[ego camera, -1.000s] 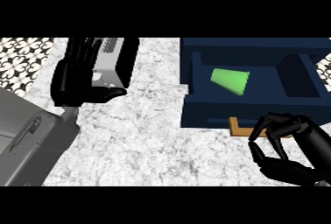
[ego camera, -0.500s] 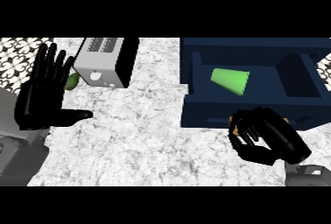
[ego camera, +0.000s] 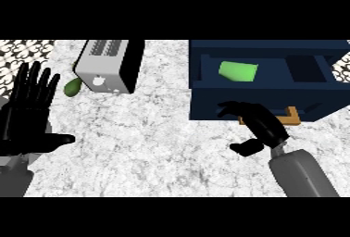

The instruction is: Pick up the cup, place it into the drawer and close the drawer

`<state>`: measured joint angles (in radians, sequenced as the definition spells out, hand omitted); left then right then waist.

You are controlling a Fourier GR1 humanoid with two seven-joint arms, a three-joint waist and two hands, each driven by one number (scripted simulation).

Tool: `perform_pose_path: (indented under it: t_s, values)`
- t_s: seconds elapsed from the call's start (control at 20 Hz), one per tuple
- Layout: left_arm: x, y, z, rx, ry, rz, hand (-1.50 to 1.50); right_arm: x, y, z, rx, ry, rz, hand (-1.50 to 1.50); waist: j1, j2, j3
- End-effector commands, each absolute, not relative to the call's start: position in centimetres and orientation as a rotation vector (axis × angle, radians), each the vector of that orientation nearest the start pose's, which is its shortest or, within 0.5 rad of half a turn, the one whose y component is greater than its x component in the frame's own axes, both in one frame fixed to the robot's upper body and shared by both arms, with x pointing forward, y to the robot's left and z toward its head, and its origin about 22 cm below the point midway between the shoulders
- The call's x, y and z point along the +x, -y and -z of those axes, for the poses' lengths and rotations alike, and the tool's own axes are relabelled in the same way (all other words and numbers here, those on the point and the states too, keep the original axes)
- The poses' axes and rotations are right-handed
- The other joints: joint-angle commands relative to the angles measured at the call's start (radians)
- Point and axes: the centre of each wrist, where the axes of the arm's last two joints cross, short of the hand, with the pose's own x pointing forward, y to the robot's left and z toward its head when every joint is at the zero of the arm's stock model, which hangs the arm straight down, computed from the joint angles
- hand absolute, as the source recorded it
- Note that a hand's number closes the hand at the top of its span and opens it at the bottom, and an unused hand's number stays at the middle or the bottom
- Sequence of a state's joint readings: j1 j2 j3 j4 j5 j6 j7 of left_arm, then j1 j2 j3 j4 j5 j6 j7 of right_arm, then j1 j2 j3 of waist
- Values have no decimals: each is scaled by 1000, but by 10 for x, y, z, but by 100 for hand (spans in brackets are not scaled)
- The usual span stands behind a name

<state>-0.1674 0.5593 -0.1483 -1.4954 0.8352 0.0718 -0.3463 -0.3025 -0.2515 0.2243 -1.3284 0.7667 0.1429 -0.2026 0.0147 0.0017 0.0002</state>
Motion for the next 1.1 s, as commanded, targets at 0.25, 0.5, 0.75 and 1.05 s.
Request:
perform_pose_path:
  t_s: [0.25,0.5,0.75,1.05]
  values:
    - [259,-331,-51,-251,1873,-201,-150,353,230,16,-436,1526,-1253,-150,0,1,0]
    - [263,-336,-51,-274,1878,-192,-150,384,227,18,-380,1512,-1218,-150,10,5,1]
    - [262,-342,-49,-294,1883,-188,-150,415,247,-12,-356,1524,-1173,-150,36,15,2]
    - [269,-336,-42,-308,1886,-175,-150,424,265,-23,-395,1484,-1189,-150,48,25,2]
